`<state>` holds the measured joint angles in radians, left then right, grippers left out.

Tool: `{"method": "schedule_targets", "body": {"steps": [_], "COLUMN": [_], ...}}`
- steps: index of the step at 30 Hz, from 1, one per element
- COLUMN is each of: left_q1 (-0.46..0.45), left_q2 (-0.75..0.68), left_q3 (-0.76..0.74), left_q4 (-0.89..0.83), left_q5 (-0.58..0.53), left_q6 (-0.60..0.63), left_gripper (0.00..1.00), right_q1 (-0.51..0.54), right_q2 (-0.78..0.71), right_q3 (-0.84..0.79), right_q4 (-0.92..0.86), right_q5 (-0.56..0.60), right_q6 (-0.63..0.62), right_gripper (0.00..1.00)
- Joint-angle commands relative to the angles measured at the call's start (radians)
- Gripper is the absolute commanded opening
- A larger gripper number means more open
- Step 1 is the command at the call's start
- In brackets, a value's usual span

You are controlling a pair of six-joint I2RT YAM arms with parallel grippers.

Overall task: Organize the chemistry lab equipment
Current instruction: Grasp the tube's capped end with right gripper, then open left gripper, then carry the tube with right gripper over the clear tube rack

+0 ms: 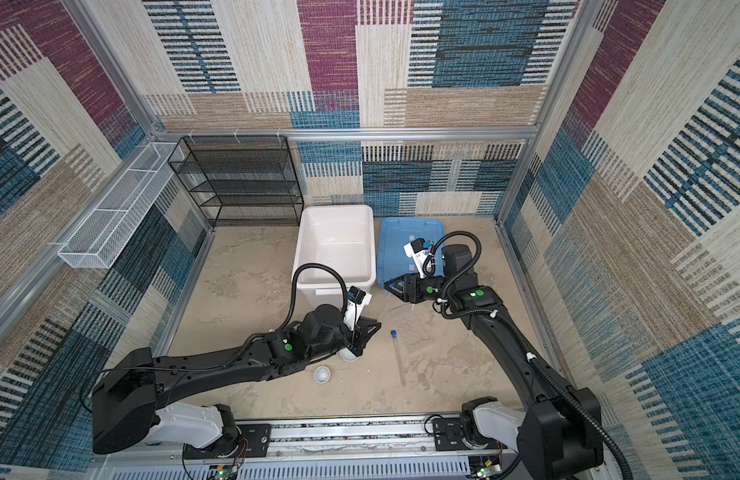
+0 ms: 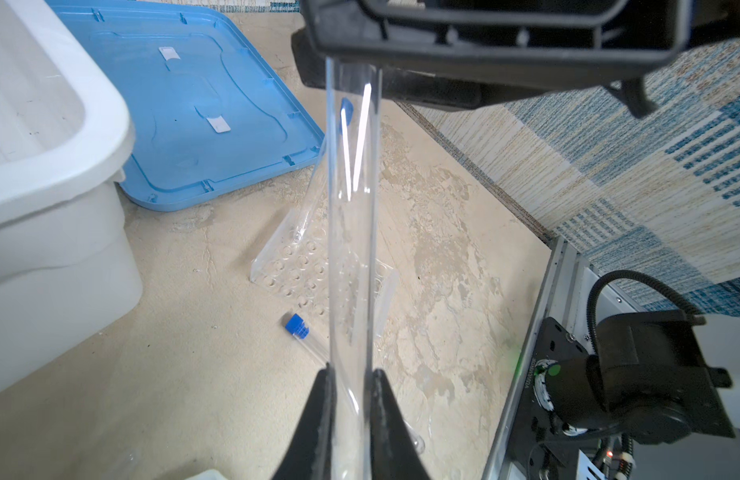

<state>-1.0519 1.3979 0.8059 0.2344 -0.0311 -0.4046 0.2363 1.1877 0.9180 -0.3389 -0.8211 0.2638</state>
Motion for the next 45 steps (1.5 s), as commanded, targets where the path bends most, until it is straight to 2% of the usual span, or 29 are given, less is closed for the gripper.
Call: {"method": "schedule_targets", "body": {"steps": [1,10,14,16,17,18,20,21,25,30,37,45], "left_q1": [0.000,0.001,0.000,0.001,0.001,0.001,0.001,0.001,0.000,0.001,0.000,0.001], "left_q2": [0.006,0.030,0.045,0.052,0.055,0.057,0.057,0.056,0.044,0.056,0.111,0.187], "left_q3": [0.013,0.016,0.019,0.020,0.022,0.024,0.028,0.027,0.027,0.063,0.116,0.170], "left_q4": [-0.001,0.009,0.017,0.019,0.017,0.016,0.017,0.023,0.061,0.059,0.024,-0.018], "left_q5": [-0.026,-0.027,-0.033,-0.027,-0.023,-0.010,0.016,0.024,0.054,0.114,0.164,0.172], "left_q6": [0.028,0.023,0.019,0.020,0.018,0.022,0.030,0.021,-0.047,-0.122,-0.099,-0.092], "left_gripper": [0.15,0.15,0.16,0.21,0.27,0.43,0.88,0.99,0.99,0.99,0.99,0.99], "right_q1": [0.000,0.001,0.001,0.000,0.001,0.001,0.001,0.001,0.002,0.023,0.090,0.171], "right_q2": [0.006,-0.013,-0.012,-0.013,-0.013,-0.016,-0.021,-0.024,-0.056,-0.173,-0.309,-0.374], "right_q3": [-0.015,-0.048,-0.056,-0.059,-0.060,-0.060,-0.060,-0.059,-0.062,-0.108,-0.194,-0.295], "right_q4": [0.048,0.053,0.058,0.064,0.068,0.070,0.070,0.065,0.052,0.078,0.119,0.186], "right_q5": [-0.049,-0.067,-0.065,-0.064,-0.064,-0.062,-0.047,-0.034,0.071,0.295,0.601,0.863], "right_q6": [0.022,0.025,0.023,0.026,0.028,0.026,0.022,0.016,-0.014,-0.060,-0.086,-0.046], "right_gripper": [0.35,0.17,0.15,0.15,0.15,0.15,0.15,0.15,0.15,0.15,0.13,0.13]}}
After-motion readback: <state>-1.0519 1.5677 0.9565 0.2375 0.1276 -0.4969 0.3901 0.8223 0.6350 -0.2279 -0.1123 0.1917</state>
